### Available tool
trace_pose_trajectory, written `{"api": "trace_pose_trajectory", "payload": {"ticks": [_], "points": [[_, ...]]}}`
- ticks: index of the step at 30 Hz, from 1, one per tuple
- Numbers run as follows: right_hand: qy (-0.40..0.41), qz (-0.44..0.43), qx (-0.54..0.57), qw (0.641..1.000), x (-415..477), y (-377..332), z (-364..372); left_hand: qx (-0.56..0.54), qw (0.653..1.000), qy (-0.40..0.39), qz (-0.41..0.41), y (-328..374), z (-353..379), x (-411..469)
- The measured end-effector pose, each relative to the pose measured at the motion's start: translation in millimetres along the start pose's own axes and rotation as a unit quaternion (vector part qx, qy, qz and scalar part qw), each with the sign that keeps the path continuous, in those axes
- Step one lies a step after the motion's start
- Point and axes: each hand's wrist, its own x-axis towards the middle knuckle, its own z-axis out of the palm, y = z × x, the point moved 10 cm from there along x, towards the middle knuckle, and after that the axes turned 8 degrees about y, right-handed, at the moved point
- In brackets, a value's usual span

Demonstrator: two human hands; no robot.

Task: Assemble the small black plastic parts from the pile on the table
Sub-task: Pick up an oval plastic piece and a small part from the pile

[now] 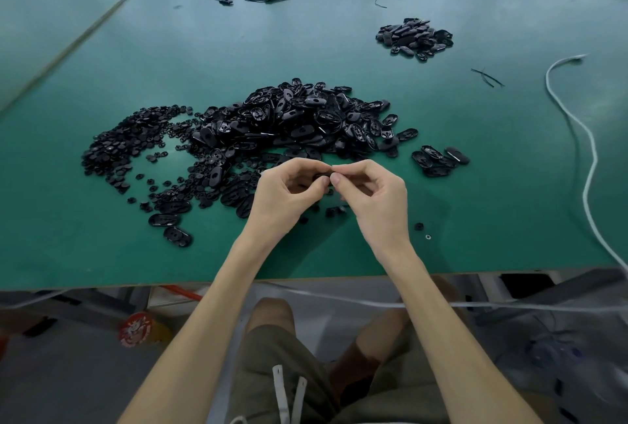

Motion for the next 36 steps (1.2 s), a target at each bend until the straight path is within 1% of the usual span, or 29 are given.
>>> {"api": "trace_pose_trajectory", "payload": {"ticks": [5,20,23,27,36], "points": [[-0.017,0.007,-0.024,1.0,-1.1,1.8,4.7,0.044,0.999,0.027,-0.011,-2.0,-0.6,-1.0],[-0.024,0.035,-0.022,0.999,-3.1,6.3,5.9,0.088,0.996,0.032,-0.015,0.5,0.5,-2.2],[-0.026,0.042,-0.008,0.999,-3.7,7.3,5.6,0.072,0.997,0.029,-0.018,-0.9,-1.1,-1.8],[-0.007,0.054,0.029,0.998,-1.4,8.8,-1.1,0.016,1.0,0.013,-0.024,-2.4,-2.9,0.0],[-0.013,0.051,0.029,0.998,-0.1,9.2,1.9,0.005,1.0,0.007,-0.022,-3.7,-1.2,0.2]]}}
